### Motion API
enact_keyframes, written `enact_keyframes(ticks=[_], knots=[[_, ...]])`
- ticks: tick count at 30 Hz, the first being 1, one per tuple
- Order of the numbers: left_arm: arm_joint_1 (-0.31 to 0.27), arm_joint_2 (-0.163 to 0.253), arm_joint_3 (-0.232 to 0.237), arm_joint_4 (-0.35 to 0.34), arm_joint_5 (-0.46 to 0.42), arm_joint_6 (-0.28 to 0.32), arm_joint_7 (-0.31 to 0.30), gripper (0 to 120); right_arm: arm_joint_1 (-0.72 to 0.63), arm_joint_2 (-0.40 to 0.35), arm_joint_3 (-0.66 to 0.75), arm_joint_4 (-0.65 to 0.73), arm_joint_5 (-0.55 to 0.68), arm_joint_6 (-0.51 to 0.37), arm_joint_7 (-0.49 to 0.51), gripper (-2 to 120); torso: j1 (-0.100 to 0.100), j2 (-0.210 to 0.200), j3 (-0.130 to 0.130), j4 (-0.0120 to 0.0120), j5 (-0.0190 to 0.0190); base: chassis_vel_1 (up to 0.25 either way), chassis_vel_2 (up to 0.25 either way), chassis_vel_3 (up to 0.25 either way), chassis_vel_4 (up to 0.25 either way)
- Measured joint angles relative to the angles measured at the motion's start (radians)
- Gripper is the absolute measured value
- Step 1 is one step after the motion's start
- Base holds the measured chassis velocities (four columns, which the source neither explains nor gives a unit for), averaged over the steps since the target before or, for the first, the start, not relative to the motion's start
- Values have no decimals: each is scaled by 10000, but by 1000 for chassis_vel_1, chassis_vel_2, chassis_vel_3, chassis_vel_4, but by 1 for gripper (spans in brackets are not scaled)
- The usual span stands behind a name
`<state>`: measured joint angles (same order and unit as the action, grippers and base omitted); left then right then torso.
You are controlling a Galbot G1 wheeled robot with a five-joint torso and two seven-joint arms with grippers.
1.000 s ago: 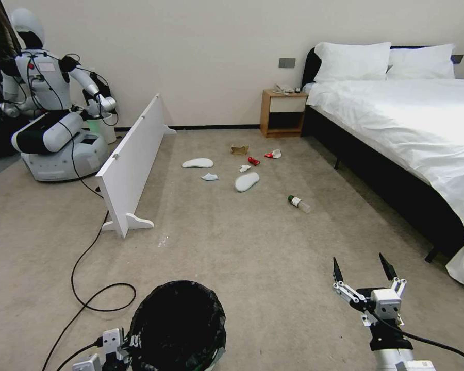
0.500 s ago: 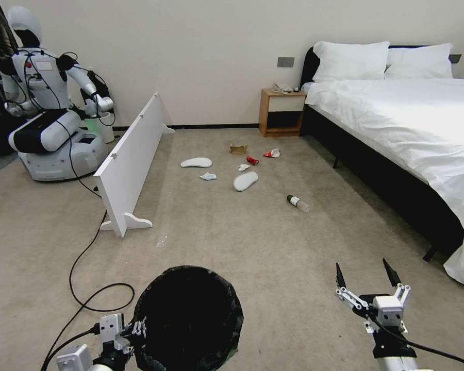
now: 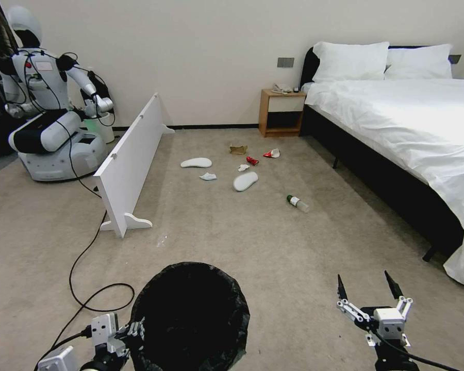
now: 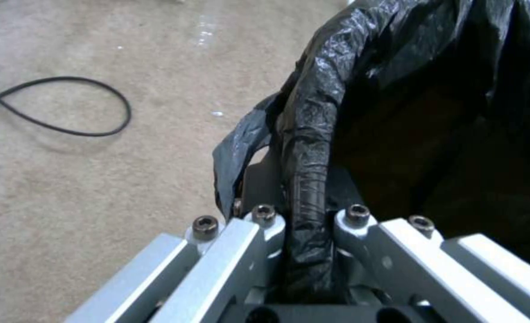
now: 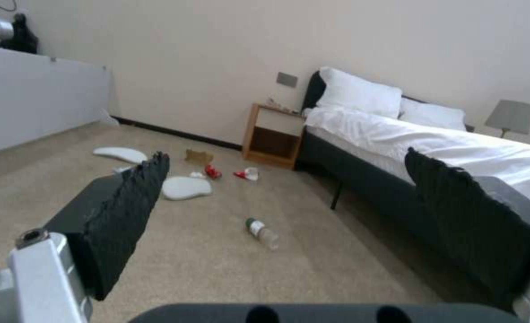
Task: Pick up the trash bin, then pick up the garbage from the floor and place it into the trash bin.
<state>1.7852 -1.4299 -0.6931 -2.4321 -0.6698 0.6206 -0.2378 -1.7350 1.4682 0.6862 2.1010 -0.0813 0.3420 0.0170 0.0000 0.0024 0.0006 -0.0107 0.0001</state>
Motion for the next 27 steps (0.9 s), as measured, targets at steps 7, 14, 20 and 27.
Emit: enact_keyframes(ticks=[7,14,20,27], knots=[[-273,-542,-8,539,751,-206,173,4,33,-416,-254,-265,57,95,419,100,0,0,0,0,2,0,0,0,0],[-408,-948,106,846,1393,-547,538,4,-483,-682,-557,-41,206,-393,704,100,0,0,0,0,1,0,0,0,0],[-673,-302,90,1159,1230,-558,503,4,-381,-217,-408,-290,180,-263,359,100,0,-1,0,0,-2,0,0,0,0],[-824,350,141,1336,244,-314,212,4,-543,870,-41,-443,-119,189,-186,100,0,0,0,0,-2,0,0,0,0]])
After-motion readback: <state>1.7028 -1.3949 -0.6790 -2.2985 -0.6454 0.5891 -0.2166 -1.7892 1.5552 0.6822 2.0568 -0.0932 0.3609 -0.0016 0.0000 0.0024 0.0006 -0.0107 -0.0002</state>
